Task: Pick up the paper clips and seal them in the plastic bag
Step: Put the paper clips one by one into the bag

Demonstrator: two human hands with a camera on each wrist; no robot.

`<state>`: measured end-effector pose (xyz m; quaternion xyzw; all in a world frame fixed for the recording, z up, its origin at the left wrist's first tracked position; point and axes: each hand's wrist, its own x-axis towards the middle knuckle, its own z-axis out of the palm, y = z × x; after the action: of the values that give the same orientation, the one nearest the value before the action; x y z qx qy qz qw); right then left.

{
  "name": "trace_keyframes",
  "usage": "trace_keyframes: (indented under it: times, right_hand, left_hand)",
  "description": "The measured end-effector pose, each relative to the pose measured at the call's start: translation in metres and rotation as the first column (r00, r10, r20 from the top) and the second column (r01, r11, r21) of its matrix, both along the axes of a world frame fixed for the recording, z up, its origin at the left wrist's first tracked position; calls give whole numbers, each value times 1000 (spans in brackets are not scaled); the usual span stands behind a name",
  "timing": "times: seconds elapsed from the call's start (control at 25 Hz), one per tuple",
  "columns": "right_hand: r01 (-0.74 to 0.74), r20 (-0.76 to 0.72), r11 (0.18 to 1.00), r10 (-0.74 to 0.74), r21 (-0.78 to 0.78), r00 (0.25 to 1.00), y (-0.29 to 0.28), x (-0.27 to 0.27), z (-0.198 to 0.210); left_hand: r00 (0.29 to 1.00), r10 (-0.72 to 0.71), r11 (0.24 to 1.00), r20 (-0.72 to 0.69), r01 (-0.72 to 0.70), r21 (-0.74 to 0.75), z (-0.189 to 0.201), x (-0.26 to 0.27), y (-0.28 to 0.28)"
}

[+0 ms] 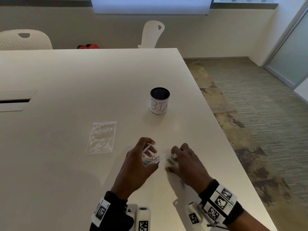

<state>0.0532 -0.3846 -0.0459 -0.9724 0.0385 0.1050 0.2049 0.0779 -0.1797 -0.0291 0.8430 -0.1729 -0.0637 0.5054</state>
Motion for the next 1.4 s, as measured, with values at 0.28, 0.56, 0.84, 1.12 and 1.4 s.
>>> trace_keyframes:
  times: [0.28,0.56,0.84,1.12,1.4]
  right_hand:
    - [-128,51,992,129,-21,990,19,7,3]
    - [-138,88,987,146,-84,985,9,14,8]
    - [104,39,799,-157,593,987,-33,16,35]
    - [-140,234,737,-26,662,972,-1,11,76]
    - [-334,343,828,184,452,921,9,19,79]
  left_hand:
    - [1000,6,1000,4,-6,-1,0,2,-3]
    - [1000,13,1000,3,-13,1,2,1,-3]
    - [1000,16,1000,-9,-16,-9,2,0,-1]
    - [1000,4,1000,-20,-4,0,3,-1,-3]
    - [999,12,1000,-37,-11,18,6,-2,-3]
